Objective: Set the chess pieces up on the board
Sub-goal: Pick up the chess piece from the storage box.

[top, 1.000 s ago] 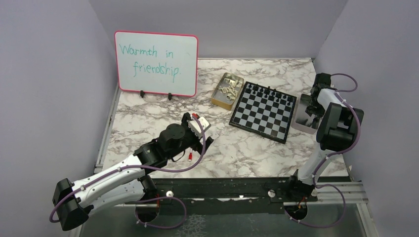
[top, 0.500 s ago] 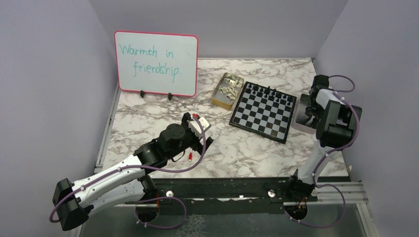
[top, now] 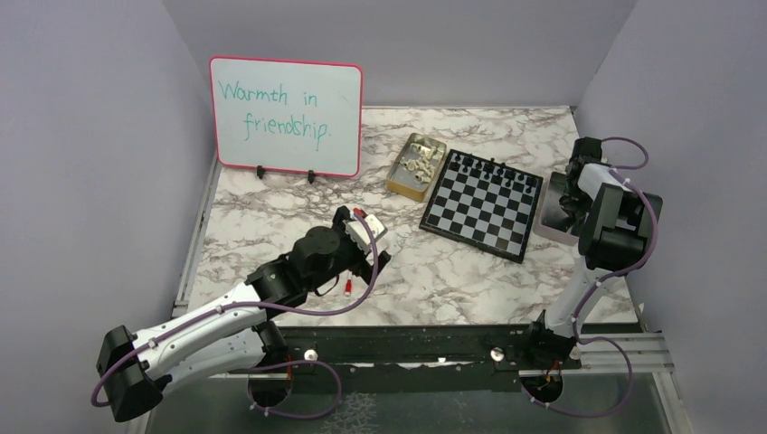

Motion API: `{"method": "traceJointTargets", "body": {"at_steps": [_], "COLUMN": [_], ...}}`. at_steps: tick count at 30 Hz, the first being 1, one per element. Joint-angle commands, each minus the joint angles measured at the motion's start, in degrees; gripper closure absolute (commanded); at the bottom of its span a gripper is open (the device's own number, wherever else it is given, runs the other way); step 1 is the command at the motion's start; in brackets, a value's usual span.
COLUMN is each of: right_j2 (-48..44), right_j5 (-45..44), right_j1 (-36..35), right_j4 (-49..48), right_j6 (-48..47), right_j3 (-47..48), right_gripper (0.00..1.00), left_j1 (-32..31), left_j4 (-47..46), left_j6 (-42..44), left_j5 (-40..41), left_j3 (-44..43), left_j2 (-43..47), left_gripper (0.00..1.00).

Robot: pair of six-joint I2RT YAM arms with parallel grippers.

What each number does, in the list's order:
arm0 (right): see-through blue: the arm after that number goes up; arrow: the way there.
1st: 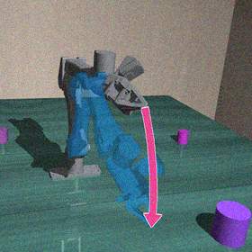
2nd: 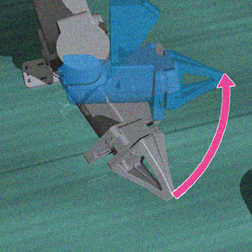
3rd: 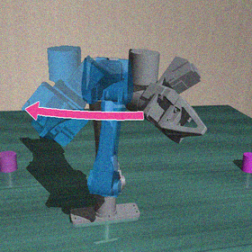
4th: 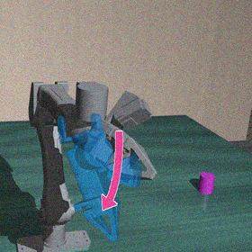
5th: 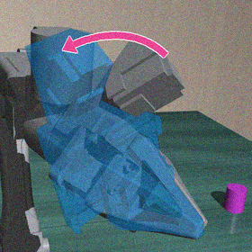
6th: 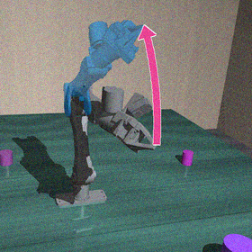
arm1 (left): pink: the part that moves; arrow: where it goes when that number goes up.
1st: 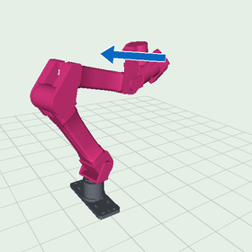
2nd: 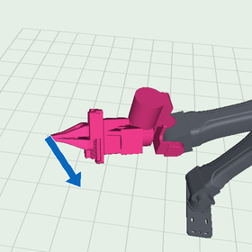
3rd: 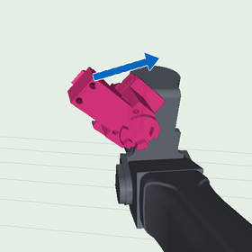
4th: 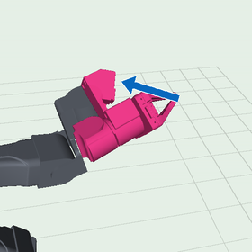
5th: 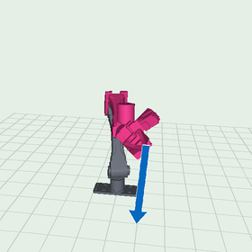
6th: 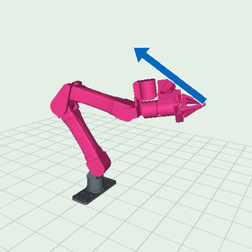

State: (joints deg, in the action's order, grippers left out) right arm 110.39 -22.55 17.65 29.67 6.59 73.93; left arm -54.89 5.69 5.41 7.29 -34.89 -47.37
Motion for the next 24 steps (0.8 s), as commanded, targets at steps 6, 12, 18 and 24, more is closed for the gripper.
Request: {"method": "traceJointTargets", "body": {"at_steps": [6, 12, 18, 24], "right_j2": [-2.85, -5.82, -8.50, -9.12], "right_j5": [2.65, 5.64, 12.16, 15.45], "right_j1": [0.24, 0.03, -1.31, -6.91], "right_j4": [4.32, 8.06, 9.56, 9.56], "right_j6": [0.39, 1.18, 2.86, 5.12], "right_j3": [3.68, 7.69, 9.99, 11.23], "right_gripper": [0.99, 0.99, 0.99, 0.99], "left_j1": [-0.13, -0.16, -0.14, -0.13], "left_j4": [-0.86, -0.82, -0.58, -0.42], "left_j6": [0.70, 1.00, 1.25, 1.38], "left_j5": [2.10, 2.79, 3.02, 3.52], "left_j3": [0.36, 0.35, 0.18, 0.31], "left_j2": [-0.45, -0.61, -0.74, -0.51], "left_gripper": [0.01, 0.01, 0.01, 0.01]}}
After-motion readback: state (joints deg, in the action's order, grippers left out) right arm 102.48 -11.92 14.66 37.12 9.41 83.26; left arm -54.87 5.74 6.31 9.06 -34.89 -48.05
